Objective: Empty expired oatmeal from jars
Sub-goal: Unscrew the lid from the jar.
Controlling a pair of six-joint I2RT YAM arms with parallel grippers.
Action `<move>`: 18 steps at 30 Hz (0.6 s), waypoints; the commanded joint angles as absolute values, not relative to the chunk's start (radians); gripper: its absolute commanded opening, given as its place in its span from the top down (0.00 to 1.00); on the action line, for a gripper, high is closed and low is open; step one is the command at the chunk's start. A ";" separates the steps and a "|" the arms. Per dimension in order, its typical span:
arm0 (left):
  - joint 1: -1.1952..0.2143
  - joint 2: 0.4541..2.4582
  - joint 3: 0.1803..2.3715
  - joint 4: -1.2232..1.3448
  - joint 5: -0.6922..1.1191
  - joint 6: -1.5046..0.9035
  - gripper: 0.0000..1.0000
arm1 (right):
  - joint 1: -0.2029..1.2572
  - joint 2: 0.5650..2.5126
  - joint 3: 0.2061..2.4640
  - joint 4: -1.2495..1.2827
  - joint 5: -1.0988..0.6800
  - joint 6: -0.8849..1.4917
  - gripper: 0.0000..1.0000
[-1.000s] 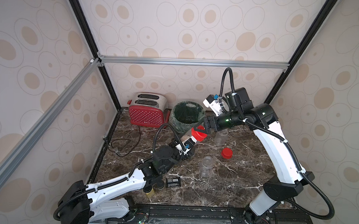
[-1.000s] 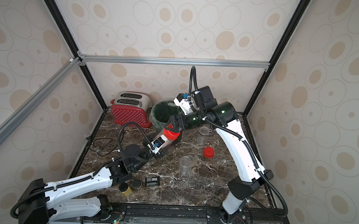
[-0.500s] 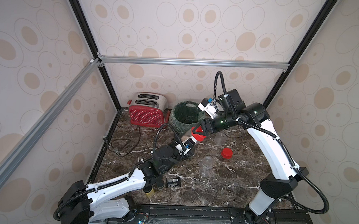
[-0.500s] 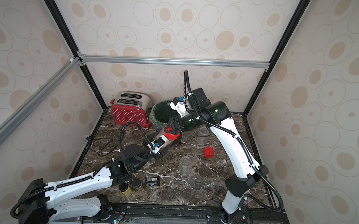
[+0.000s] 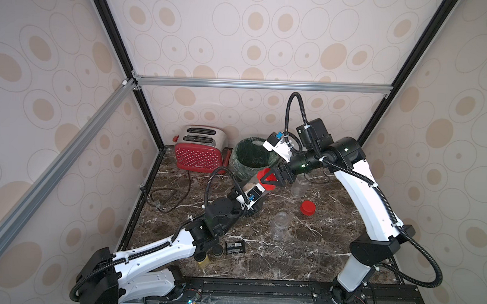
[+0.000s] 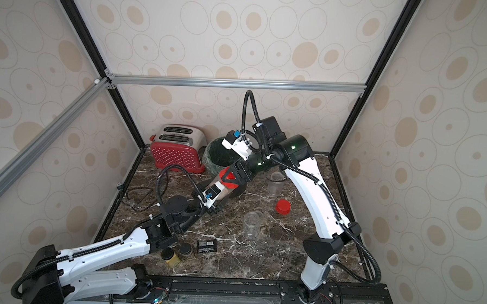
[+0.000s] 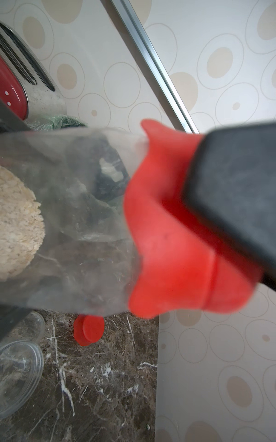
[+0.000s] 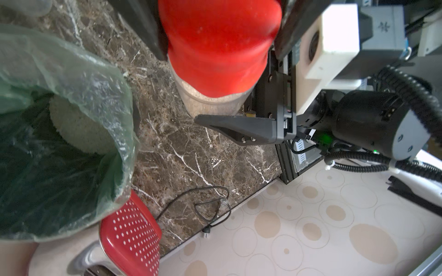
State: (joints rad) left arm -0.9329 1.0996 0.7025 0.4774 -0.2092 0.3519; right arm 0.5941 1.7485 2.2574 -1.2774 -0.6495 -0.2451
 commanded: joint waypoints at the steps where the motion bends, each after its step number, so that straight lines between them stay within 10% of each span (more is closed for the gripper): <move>1: -0.934 1.083 0.726 0.486 -0.140 0.336 0.44 | 0.612 1.717 2.237 -1.230 -0.835 -0.502 0.46; 18: -0.934 1.049 0.724 0.486 -0.084 0.301 0.44 | 0.556 1.639 2.018 -1.049 -0.940 -0.761 0.16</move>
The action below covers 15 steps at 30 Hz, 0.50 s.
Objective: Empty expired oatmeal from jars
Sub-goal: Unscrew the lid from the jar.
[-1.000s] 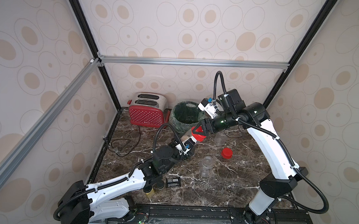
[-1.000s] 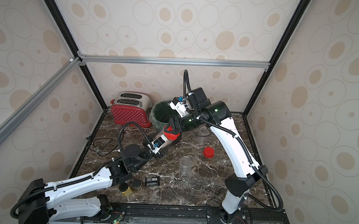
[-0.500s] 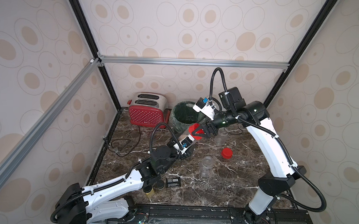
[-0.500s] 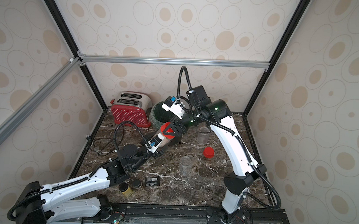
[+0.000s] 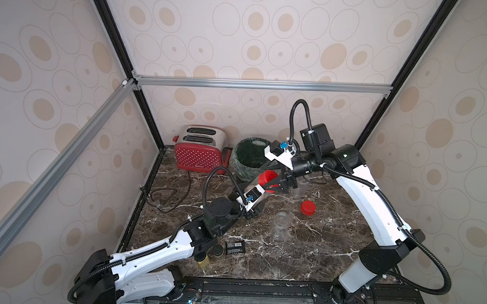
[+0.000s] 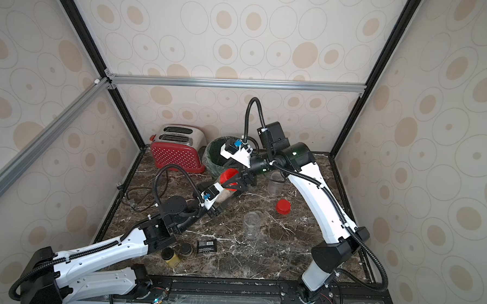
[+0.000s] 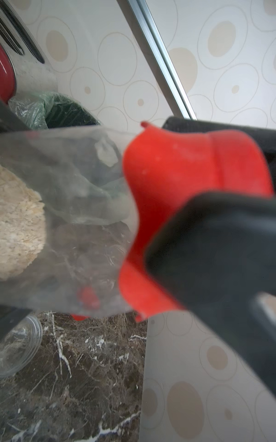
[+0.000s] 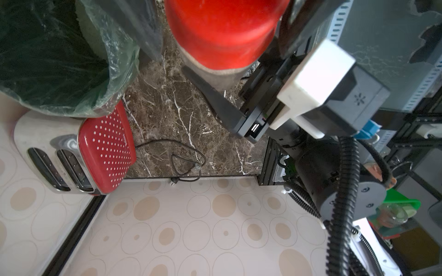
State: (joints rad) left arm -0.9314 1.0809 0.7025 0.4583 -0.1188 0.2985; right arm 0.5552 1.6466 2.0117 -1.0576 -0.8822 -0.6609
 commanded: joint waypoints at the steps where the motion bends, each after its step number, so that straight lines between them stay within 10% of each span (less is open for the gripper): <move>1: -0.934 1.046 0.723 0.486 -0.087 0.301 0.44 | 0.553 1.643 2.031 -1.064 -0.945 -0.776 0.13; 5: -0.934 1.042 0.719 0.482 -0.097 0.305 0.44 | 0.545 1.653 2.085 -1.107 -0.939 -0.812 0.00; 15: -0.909 1.110 0.702 0.610 -0.139 0.333 0.47 | 0.543 1.692 2.250 -1.127 -0.753 -0.520 0.04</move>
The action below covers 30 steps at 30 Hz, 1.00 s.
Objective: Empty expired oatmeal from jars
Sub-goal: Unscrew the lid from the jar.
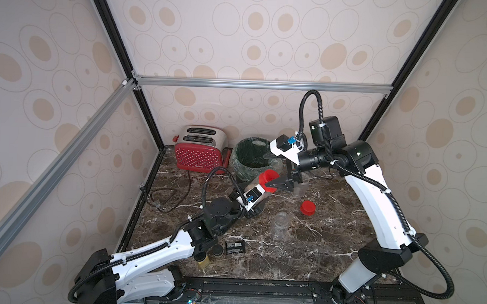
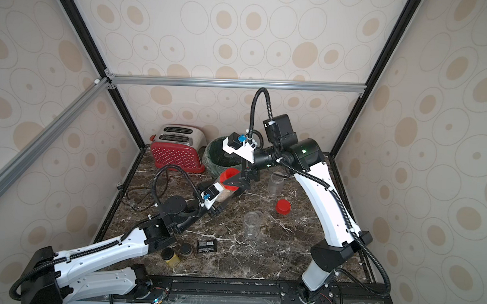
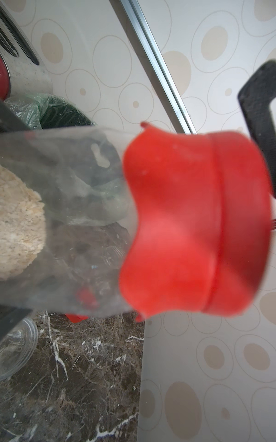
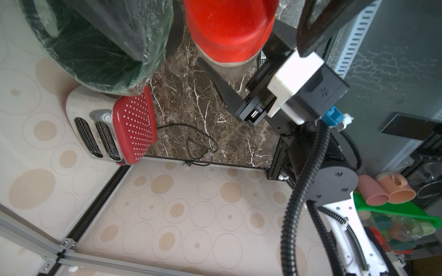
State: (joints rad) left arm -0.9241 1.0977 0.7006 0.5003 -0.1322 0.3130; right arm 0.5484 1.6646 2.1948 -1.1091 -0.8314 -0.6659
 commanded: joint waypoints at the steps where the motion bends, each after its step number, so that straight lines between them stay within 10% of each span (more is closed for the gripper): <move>1: -0.902 1.124 0.703 0.630 -0.140 0.339 0.48 | 0.543 1.703 2.284 -1.127 -0.708 -0.428 0.06; 9: -0.897 1.190 0.705 0.742 -0.203 0.416 0.49 | 0.544 1.781 2.497 -1.282 -0.463 0.152 0.14; 30: -0.879 1.205 0.715 0.737 -0.210 0.420 0.48 | 0.582 1.736 2.316 -1.284 -0.543 0.190 0.07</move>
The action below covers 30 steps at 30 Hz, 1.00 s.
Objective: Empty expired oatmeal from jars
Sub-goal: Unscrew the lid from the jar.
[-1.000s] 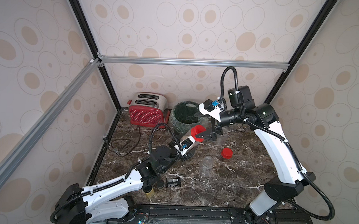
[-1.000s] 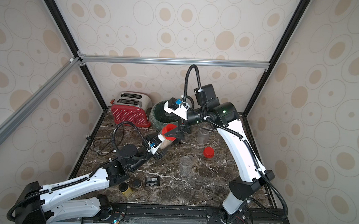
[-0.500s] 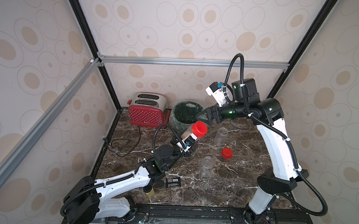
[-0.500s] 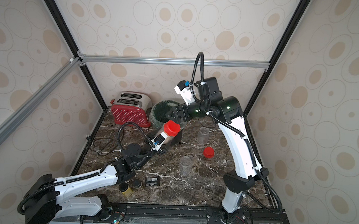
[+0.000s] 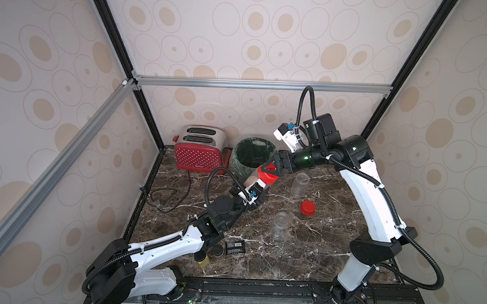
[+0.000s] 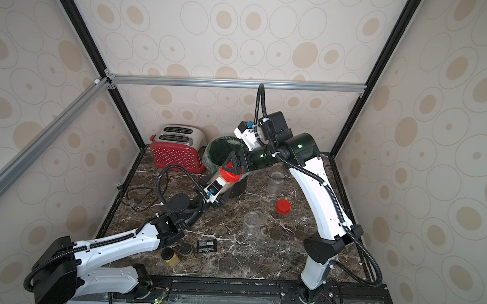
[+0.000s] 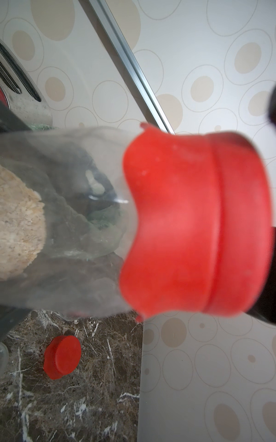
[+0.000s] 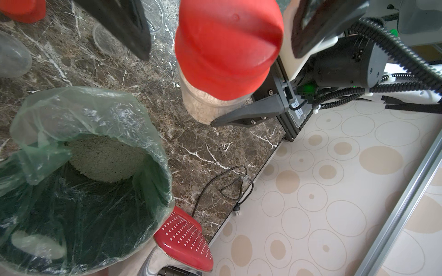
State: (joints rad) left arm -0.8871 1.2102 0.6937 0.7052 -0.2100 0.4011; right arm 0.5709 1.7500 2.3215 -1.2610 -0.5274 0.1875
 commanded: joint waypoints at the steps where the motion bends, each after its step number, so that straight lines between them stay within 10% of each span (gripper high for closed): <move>1: -0.879 1.204 0.716 0.736 -0.211 0.420 0.48 | 0.587 1.738 2.318 -1.286 -0.542 0.186 0.07; 30: -0.878 1.183 0.719 0.702 -0.196 0.396 0.48 | 0.617 1.793 2.424 -1.377 -0.629 -0.065 0.38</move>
